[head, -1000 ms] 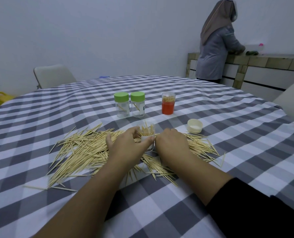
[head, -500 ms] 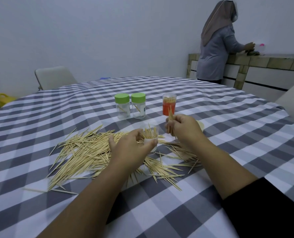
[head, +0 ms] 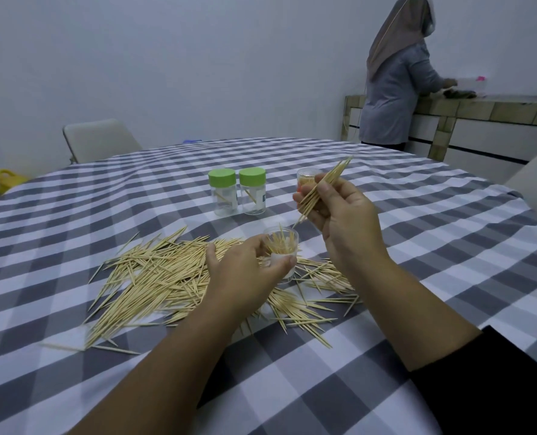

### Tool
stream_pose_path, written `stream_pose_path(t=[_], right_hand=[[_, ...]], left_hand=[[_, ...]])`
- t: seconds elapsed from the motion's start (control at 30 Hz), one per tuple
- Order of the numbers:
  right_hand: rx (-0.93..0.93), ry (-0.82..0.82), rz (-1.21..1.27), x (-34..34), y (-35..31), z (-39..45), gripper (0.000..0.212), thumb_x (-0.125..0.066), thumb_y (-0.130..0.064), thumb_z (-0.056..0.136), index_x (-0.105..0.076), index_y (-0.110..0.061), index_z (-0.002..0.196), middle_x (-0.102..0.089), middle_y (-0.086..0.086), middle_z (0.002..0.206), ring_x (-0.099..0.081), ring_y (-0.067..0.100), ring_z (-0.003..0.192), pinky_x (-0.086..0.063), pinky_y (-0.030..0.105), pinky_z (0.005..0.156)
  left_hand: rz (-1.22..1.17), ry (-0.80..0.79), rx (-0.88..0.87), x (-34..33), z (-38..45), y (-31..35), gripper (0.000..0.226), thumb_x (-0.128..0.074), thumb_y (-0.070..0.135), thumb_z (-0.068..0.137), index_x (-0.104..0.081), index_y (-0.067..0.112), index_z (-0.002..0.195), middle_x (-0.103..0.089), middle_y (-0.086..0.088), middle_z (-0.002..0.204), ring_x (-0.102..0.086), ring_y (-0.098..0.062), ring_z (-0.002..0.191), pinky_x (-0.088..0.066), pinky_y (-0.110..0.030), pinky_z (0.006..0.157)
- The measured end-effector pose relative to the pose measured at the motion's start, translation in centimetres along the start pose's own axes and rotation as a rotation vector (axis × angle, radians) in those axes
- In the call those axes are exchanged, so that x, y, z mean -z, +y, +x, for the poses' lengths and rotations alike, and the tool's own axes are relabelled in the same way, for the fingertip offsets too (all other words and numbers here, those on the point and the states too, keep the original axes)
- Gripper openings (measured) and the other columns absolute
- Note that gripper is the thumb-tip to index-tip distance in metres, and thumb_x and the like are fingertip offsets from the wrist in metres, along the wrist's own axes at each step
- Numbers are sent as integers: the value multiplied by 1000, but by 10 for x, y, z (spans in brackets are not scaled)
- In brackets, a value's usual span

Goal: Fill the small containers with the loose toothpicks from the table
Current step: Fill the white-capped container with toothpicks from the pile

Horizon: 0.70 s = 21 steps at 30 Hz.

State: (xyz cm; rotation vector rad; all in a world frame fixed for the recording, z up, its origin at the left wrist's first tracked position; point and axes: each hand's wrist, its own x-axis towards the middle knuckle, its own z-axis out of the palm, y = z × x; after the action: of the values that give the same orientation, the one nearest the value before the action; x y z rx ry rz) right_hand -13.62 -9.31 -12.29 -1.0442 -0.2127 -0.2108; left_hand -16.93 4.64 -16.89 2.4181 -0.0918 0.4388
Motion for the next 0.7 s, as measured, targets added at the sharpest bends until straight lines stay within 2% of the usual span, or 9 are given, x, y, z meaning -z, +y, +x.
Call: stream_pose_path(t=[0.1, 0.23, 0.3, 0.47, 0.6, 0.7], right_hand=[[-18, -38, -88, -2, 8, -2, 17, -43, -6, 98, -60, -7, 101, -66, 7, 83, -68, 19, 82, -56, 32, 84], [-11, -81, -352, -2, 19, -5, 19, -47, -7, 97, -61, -17, 89, -68, 5, 81, -66, 20, 88, -51, 41, 93], [-25, -95, -427, -1, 21, -6, 20, -48, -9, 96, -62, -21, 87, -70, 4, 85, -66, 19, 92, -51, 42, 92], [-73, -109, -407, -1, 24, -5, 17, -48, -9, 97, -60, -21, 100, -69, 6, 92, -65, 23, 101, -52, 39, 93], [-88, -125, -409, 0, 23, -6, 18, -46, -10, 98, -59, -19, 108, -69, 2, 92, -64, 18, 101, -52, 32, 89], [-87, -151, -515, 0, 22, -7, 21, -47, -14, 98, -59, -19, 115, -69, -3, 98, -62, 11, 103, -50, 30, 92]], left_hand=[[1, 6, -11, -1, 1, -1, 22, -53, 60, 86, -53, 41, 98, -66, 15, 110, -52, -4, 116, 7, -46, 115], [-3, 6, -19, -2, 2, -4, 23, -52, 62, 85, -54, 42, 96, -67, 16, 106, -52, -2, 116, 7, -47, 115], [-2, 5, -17, -2, 2, -4, 21, -52, 62, 85, -51, 43, 93, -67, 16, 105, -52, -2, 116, 7, -47, 115], [10, 18, -13, -3, 3, -5, 25, -52, 63, 84, -54, 40, 94, -68, 19, 98, -53, -1, 114, 6, -47, 115], [14, 24, -9, -4, 4, -7, 28, -52, 64, 84, -56, 39, 95, -68, 19, 95, -54, -1, 113, 5, -47, 115], [14, 21, -8, -4, 4, -7, 27, -52, 63, 84, -55, 39, 96, -67, 20, 97, -53, -2, 115, 6, -48, 115]])
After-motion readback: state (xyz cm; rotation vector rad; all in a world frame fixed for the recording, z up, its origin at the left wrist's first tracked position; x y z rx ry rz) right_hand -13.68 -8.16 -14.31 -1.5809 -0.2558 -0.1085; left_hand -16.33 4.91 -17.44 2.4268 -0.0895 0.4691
